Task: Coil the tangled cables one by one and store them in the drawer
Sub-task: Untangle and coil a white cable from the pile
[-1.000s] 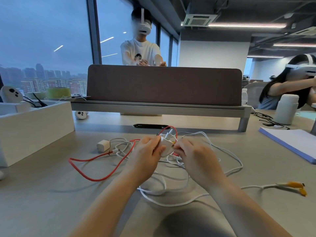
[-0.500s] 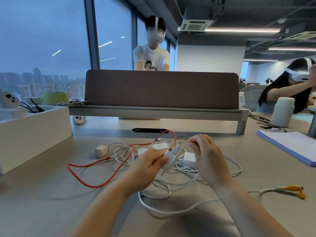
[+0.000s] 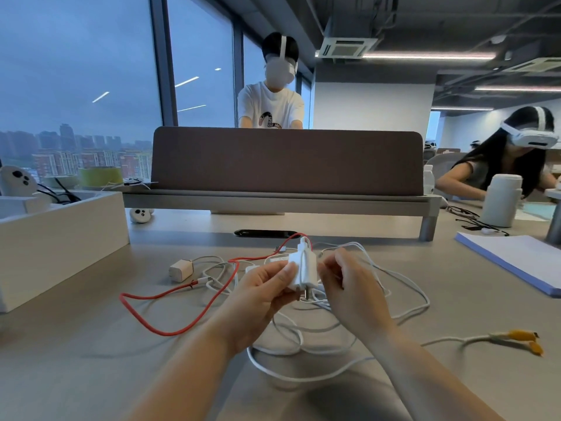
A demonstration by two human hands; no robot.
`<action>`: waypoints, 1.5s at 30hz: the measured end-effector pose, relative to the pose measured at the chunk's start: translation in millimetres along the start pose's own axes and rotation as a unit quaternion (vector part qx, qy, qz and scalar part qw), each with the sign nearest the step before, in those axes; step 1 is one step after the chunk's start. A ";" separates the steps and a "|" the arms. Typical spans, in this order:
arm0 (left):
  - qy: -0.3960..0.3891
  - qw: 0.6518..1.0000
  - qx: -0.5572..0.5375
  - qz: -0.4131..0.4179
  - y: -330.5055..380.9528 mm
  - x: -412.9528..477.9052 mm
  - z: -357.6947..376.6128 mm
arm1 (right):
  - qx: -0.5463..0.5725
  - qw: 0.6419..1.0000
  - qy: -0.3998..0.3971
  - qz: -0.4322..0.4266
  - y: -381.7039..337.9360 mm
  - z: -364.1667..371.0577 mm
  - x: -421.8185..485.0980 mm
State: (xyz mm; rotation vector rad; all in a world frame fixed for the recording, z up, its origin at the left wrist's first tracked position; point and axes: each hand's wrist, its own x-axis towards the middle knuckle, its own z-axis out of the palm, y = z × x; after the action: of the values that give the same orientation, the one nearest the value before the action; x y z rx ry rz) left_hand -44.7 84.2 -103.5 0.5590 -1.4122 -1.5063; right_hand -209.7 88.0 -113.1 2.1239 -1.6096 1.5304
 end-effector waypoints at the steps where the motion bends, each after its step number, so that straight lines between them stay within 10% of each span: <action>1: 0.004 1.000 -0.017 0.001 1.1 -0.2 1.9 | -0.005 1.000 -0.008 0.003 -2.5 1.9 -0.8; 16: 0.157 0.983 -0.004 -0.091 -20.1 14.6 10.7 | -0.164 0.980 -0.111 0.009 -24.9 12.5 -14.2; 45: 0.254 0.966 0.048 0.004 -17.8 19.9 -4.3 | -0.131 0.968 -0.180 -0.113 -40.9 23.2 -24.7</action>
State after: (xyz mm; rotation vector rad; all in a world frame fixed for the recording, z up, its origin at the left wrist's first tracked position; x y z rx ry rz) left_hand -55.5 62.6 -115.7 0.9229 -1.0839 -1.1782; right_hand -162.6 110.3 -123.3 2.4239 -1.4928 0.8484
